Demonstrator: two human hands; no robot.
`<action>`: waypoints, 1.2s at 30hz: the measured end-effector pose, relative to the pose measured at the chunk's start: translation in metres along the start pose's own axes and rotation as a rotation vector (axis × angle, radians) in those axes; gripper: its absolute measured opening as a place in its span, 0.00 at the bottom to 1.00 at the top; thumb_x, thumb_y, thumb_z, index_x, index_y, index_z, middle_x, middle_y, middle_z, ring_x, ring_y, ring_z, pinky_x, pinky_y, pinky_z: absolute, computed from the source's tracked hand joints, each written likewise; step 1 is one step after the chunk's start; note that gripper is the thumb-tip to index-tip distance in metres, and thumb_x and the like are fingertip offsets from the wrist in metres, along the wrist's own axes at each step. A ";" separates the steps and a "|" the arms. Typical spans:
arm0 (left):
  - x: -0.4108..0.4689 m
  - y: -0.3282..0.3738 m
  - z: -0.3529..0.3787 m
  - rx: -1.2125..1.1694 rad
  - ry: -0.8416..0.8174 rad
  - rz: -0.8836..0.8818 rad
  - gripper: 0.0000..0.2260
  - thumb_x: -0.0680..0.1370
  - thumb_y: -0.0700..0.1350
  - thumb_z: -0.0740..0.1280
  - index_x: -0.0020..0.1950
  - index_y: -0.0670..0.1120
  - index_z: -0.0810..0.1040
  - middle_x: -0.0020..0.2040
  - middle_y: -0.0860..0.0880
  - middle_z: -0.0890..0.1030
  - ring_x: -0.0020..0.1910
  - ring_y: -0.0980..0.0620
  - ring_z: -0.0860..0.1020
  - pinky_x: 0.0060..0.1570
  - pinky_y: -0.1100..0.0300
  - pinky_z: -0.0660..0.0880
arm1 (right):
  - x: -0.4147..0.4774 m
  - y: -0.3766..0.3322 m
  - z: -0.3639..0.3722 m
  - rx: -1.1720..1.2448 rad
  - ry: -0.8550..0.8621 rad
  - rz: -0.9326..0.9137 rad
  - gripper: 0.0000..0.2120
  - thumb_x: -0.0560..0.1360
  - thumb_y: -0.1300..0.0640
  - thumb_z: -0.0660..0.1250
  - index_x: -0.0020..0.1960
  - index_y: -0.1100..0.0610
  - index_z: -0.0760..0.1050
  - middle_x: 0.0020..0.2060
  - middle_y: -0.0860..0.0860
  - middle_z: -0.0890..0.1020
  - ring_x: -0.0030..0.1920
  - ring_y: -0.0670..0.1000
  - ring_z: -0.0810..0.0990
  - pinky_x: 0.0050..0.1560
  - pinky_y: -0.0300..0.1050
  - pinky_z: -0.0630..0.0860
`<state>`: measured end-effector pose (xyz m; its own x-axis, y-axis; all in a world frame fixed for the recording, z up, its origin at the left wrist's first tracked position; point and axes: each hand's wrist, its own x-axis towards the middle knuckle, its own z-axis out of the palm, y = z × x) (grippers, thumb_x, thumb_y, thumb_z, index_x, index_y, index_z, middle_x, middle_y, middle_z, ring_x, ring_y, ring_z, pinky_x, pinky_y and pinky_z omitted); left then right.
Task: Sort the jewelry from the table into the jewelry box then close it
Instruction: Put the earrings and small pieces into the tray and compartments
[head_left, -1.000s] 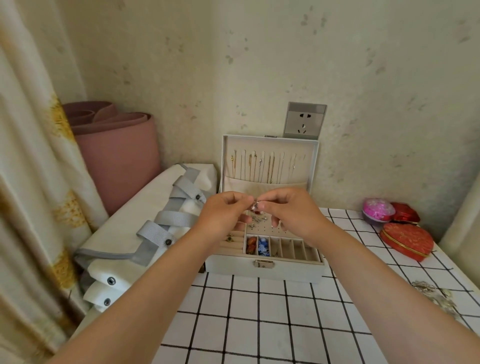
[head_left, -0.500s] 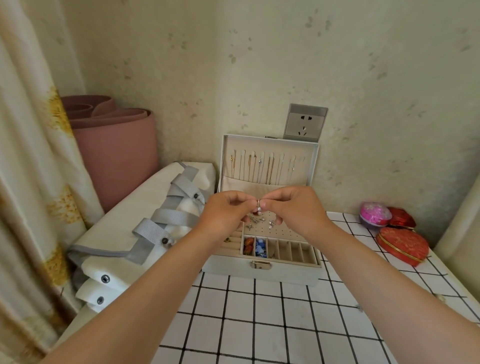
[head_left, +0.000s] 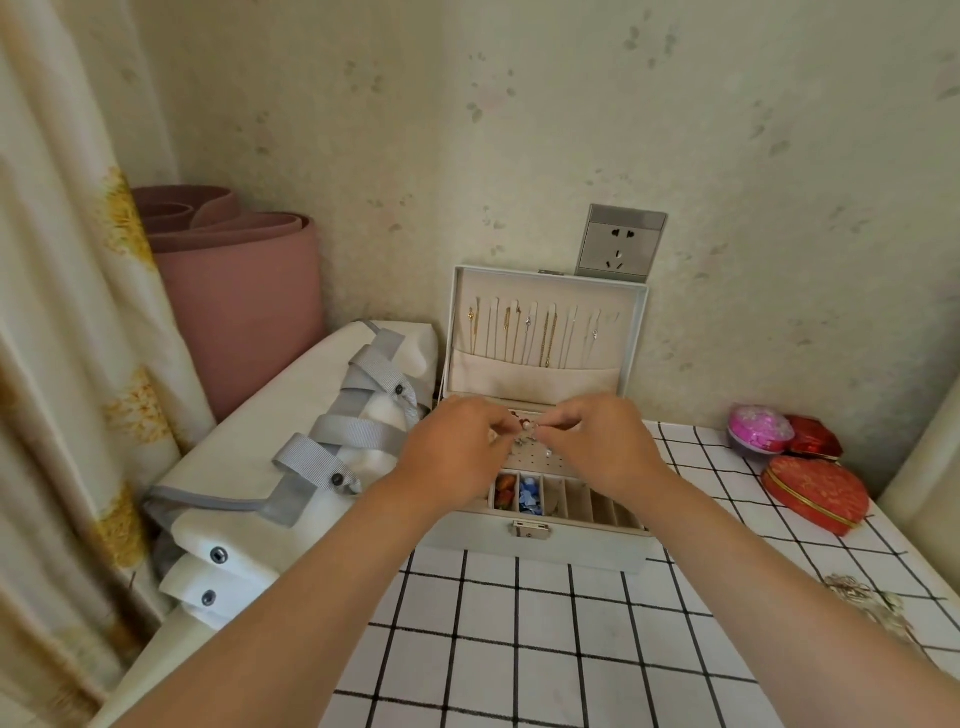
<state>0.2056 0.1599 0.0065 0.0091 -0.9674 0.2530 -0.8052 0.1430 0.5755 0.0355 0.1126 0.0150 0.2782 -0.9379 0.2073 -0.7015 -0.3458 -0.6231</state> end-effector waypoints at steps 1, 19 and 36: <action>-0.001 -0.004 0.002 0.105 -0.002 0.033 0.09 0.79 0.49 0.65 0.57 0.57 0.81 0.55 0.58 0.80 0.57 0.58 0.73 0.56 0.57 0.73 | -0.002 0.001 0.002 -0.138 0.006 -0.031 0.04 0.76 0.51 0.72 0.44 0.45 0.85 0.41 0.43 0.85 0.43 0.45 0.82 0.46 0.44 0.80; -0.003 -0.017 0.011 0.268 -0.068 0.233 0.12 0.80 0.46 0.62 0.59 0.51 0.82 0.55 0.51 0.78 0.57 0.51 0.73 0.55 0.54 0.73 | 0.001 0.006 0.013 -0.517 0.023 -0.235 0.07 0.76 0.53 0.67 0.42 0.49 0.82 0.41 0.46 0.79 0.39 0.48 0.78 0.40 0.46 0.78; -0.002 -0.014 0.020 0.210 -0.006 0.330 0.14 0.81 0.45 0.61 0.65 0.48 0.78 0.59 0.52 0.76 0.59 0.52 0.71 0.57 0.55 0.72 | 0.015 0.025 -0.008 -0.283 -0.020 -0.091 0.11 0.80 0.57 0.65 0.56 0.46 0.82 0.54 0.44 0.79 0.53 0.48 0.79 0.56 0.45 0.77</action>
<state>0.2049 0.1559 -0.0171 -0.2734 -0.8780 0.3928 -0.8681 0.4011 0.2925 0.0166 0.0900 0.0086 0.3590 -0.9030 0.2361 -0.8274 -0.4250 -0.3672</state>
